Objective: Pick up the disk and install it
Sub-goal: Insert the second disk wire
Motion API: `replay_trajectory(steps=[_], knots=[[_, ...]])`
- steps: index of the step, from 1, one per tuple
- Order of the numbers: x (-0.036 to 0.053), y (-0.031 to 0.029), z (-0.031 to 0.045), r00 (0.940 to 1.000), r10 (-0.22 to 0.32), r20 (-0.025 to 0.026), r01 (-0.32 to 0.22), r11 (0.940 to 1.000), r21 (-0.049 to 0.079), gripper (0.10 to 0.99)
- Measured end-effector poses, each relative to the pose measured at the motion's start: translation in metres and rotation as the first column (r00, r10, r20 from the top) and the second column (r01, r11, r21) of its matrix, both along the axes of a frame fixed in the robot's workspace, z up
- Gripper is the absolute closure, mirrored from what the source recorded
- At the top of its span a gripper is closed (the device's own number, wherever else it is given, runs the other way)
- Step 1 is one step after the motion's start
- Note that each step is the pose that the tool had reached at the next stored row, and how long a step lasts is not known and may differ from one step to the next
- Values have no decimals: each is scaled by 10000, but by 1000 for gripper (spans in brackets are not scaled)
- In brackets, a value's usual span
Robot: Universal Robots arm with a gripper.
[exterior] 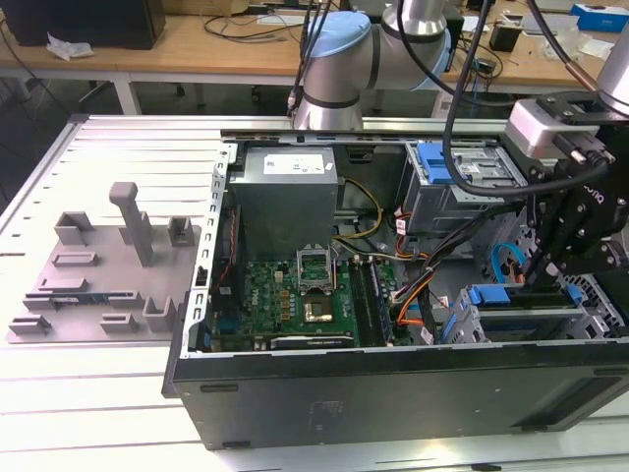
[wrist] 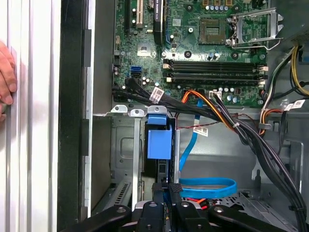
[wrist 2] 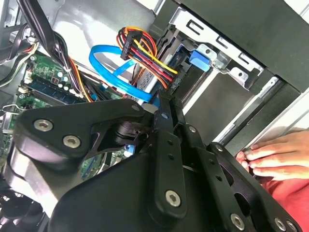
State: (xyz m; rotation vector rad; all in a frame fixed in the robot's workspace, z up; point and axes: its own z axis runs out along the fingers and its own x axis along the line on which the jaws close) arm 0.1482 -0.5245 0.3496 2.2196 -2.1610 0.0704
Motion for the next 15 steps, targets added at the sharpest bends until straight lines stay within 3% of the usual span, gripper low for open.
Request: replay_trajectory(steps=[15], knots=[[6, 0, -48, 10000, 0, 0, 0, 10000, 0, 925]])
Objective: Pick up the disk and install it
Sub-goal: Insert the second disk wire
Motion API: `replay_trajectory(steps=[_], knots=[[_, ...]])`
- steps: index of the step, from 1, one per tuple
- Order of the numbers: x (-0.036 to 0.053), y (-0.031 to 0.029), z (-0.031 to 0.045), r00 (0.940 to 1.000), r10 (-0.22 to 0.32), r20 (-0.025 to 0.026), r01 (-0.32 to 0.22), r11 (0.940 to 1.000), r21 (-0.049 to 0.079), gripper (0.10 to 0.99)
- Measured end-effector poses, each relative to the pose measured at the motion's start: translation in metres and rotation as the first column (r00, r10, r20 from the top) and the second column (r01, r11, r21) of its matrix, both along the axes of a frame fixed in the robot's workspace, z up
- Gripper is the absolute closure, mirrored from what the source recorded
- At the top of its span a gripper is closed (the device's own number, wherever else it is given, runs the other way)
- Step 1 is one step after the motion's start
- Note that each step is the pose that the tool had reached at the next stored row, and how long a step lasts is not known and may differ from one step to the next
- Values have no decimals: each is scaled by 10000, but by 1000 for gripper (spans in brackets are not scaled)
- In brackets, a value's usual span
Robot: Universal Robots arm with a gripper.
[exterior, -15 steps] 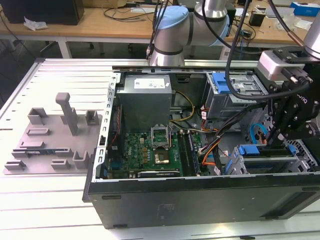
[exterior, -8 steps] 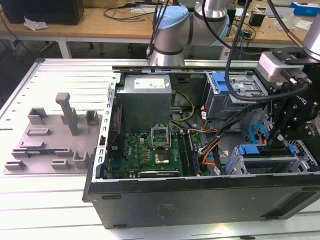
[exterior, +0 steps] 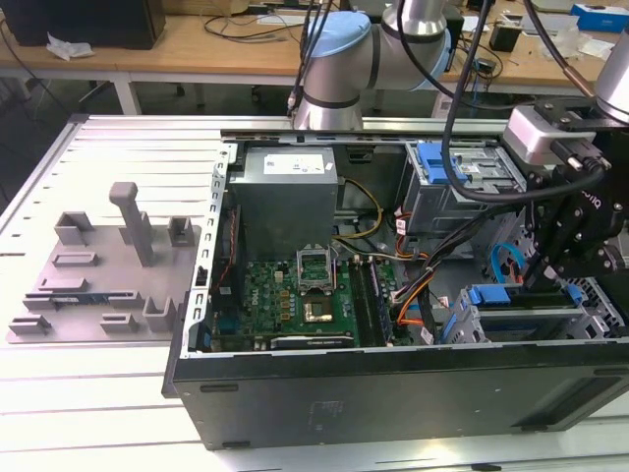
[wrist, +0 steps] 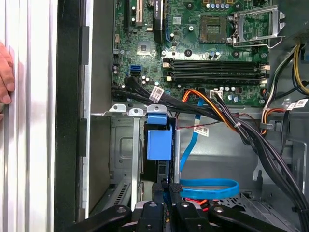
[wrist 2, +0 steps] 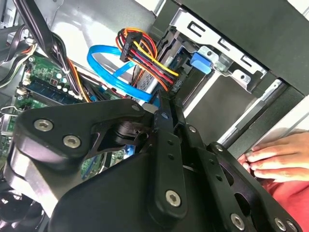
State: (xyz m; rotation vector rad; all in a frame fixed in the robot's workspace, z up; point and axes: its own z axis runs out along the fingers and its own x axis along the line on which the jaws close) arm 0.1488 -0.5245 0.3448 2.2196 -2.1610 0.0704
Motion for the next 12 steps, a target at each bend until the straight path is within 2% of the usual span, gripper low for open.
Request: replay_trajectory(steps=[12], knots=[[0, 0, -60, 10000, 0, 3, 0, 10000, -1, 925]])
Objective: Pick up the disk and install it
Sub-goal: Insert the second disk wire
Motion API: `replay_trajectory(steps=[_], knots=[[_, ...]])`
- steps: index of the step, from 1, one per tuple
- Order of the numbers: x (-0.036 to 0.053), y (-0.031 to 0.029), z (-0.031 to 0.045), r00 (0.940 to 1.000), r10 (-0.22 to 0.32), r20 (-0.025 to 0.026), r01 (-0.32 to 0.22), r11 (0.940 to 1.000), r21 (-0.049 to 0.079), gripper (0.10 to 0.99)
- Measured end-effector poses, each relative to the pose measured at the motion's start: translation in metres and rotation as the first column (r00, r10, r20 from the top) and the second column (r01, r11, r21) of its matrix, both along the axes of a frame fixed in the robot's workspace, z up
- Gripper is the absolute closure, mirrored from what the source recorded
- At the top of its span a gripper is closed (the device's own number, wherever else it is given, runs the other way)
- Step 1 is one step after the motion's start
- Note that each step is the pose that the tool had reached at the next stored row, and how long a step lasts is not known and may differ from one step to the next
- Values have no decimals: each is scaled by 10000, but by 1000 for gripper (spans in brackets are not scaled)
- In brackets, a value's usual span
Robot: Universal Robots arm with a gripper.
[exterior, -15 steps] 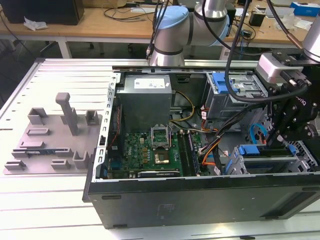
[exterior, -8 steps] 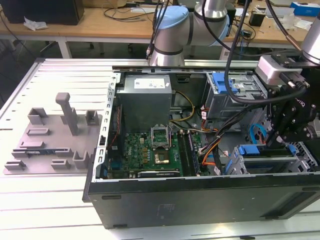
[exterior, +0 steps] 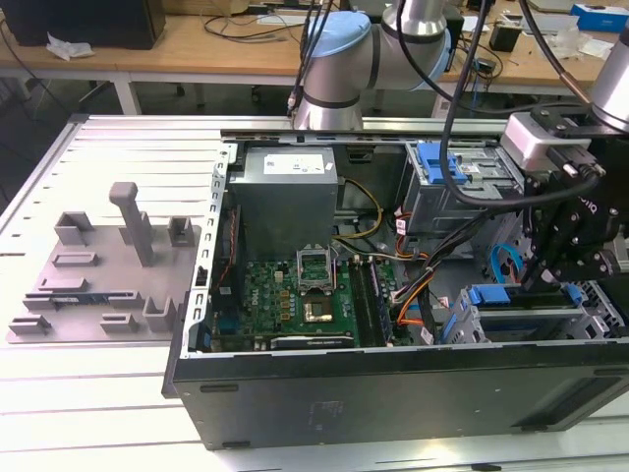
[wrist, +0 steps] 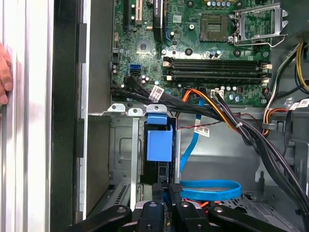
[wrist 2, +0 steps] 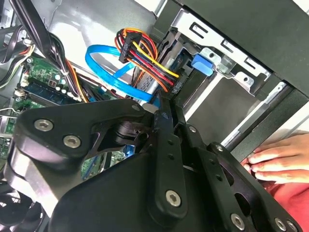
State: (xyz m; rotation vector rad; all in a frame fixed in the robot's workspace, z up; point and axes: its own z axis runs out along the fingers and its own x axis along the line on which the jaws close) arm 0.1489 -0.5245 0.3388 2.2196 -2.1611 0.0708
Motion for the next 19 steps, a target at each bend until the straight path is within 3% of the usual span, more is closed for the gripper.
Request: replay_trajectory(steps=[7, 8, 9, 15, 19], knots=[[0, 0, -13, 10000, 1, 5, -1, 10000, 9, 914], [0, 0, 3, 10000, 0, 4, 0, 10000, 5, 847], [0, 1, 20, 10000, 0, 4, 0, 10000, 2, 847], [0, 27, 241, 10000, 0, 16, 0, 10000, 1, 847], [-12, 66, 374, 10000, 0, 66, 1, 10000, -11, 847]])
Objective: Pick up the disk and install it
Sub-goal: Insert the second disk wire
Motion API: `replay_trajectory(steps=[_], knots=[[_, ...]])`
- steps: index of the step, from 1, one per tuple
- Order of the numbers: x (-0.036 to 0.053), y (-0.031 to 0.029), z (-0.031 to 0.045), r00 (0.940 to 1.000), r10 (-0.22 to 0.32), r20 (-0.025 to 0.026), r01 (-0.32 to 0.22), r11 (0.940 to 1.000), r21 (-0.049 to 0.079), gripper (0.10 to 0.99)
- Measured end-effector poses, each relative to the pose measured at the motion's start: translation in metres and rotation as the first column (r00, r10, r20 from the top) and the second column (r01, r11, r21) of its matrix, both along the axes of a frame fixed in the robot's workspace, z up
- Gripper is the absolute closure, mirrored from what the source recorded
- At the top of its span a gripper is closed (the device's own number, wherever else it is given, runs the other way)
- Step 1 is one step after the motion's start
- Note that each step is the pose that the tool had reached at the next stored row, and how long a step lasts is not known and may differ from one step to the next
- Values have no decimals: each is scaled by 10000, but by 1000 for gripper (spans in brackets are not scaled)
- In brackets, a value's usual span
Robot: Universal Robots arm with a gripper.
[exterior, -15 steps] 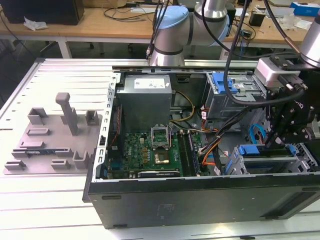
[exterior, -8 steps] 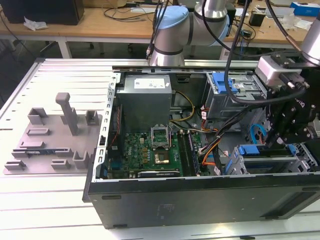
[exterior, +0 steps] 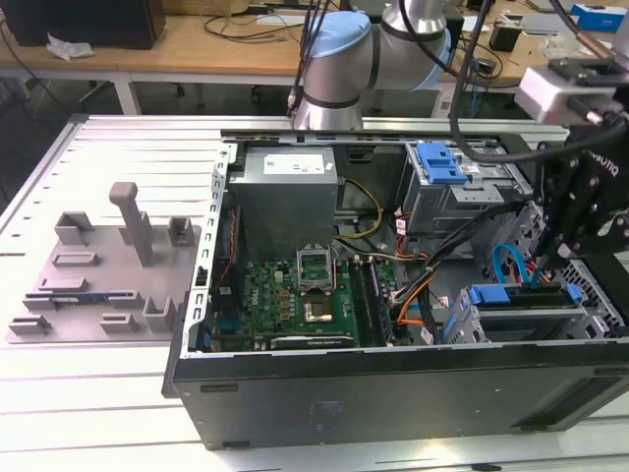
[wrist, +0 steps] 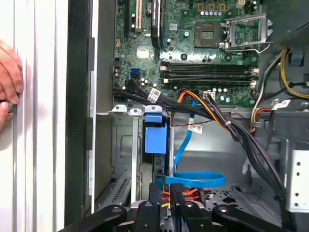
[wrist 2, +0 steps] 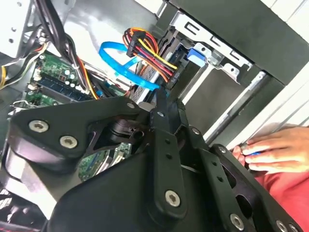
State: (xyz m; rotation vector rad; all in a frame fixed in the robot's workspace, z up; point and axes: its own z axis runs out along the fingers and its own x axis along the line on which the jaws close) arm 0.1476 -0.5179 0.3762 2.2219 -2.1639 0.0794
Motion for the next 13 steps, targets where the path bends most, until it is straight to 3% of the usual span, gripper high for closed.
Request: replay_trajectory(steps=[1, 3, 4, 6, 13], knots=[[-6, 12, 37, 10000, 1, 19, -1, 10000, -6, 863], [-21, 45, 126, 10000, 0, 71, 0, 10000, -28, 980], [-27, 58, 153, 10000, 1, 91, 0, 10000, -40, 980], [-33, 76, 163, 9999, 2, 112, -1, 10000, -79, 980], [-34, 76, 163, 9999, 1, 113, 0, 10000, -90, 980]])
